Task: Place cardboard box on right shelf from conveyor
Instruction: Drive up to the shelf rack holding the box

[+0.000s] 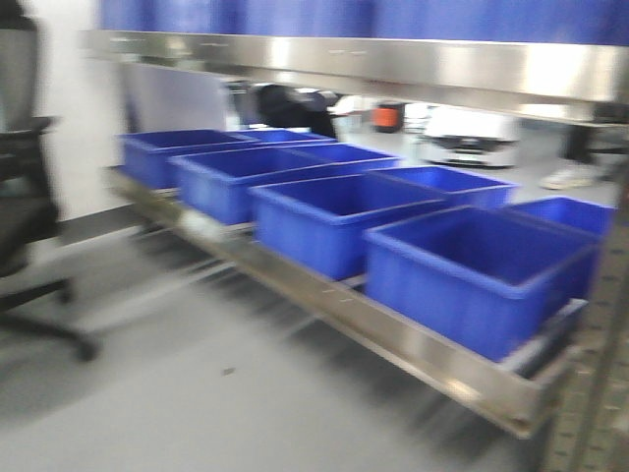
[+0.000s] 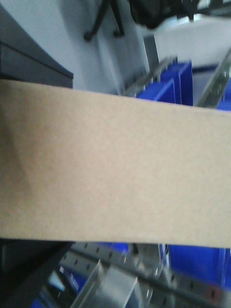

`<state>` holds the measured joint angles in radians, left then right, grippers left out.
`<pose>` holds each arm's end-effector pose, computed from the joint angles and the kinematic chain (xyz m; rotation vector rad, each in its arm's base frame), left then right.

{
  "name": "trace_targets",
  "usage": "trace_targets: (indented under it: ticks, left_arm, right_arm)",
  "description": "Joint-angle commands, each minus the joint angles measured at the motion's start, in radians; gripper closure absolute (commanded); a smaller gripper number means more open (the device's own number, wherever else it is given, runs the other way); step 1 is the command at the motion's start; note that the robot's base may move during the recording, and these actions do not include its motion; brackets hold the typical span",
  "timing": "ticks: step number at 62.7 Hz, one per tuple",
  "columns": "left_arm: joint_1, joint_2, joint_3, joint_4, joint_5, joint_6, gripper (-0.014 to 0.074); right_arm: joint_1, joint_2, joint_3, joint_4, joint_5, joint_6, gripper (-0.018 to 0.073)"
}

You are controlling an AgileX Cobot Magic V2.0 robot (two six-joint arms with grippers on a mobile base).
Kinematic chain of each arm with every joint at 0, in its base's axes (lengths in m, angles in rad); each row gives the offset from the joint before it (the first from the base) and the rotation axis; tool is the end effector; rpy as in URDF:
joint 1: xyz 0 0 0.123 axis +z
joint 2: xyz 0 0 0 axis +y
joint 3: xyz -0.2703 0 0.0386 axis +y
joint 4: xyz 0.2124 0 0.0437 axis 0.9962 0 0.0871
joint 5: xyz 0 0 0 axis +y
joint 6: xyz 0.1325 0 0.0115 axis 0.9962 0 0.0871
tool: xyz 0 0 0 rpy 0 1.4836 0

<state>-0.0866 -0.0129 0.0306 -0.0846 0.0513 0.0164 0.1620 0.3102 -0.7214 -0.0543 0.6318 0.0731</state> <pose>0.0750 -0.0071 0.2004 0.0178 1.5537 -0.1256 0.0632 0.0060 0.3496 -0.0892 1.7024 0.1153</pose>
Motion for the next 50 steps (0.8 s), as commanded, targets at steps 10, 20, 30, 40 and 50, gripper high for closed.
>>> trace_targets:
  ticks: [10, 20, 30, 40, 50]
  left_arm:
    - [-0.004, -0.011, -0.004, -0.007, -0.091, -0.005, 0.0715]
    - [-0.004, -0.011, -0.004, -0.007, -0.091, -0.005, 0.0715]
    - [-0.004, -0.011, -0.004, -0.007, -0.091, -0.005, 0.0715]
    - [-0.004, -0.011, -0.004, -0.007, -0.091, -0.005, 0.0715]
    - [-0.004, -0.011, -0.004, -0.007, -0.091, -0.005, 0.0715]
  right_arm:
    - [-0.007, 0.011, -0.029, -0.012, -0.1, -0.007, 0.041]
    - [-0.007, 0.011, -0.029, -0.012, -0.1, -0.007, 0.041]
    - [-0.007, 0.011, -0.029, -0.012, -0.1, -0.007, 0.041]
    - [-0.007, 0.011, -0.029, -0.012, -0.1, -0.007, 0.041]
    - [-0.007, 0.011, -0.029, -0.012, -0.1, -0.007, 0.041]
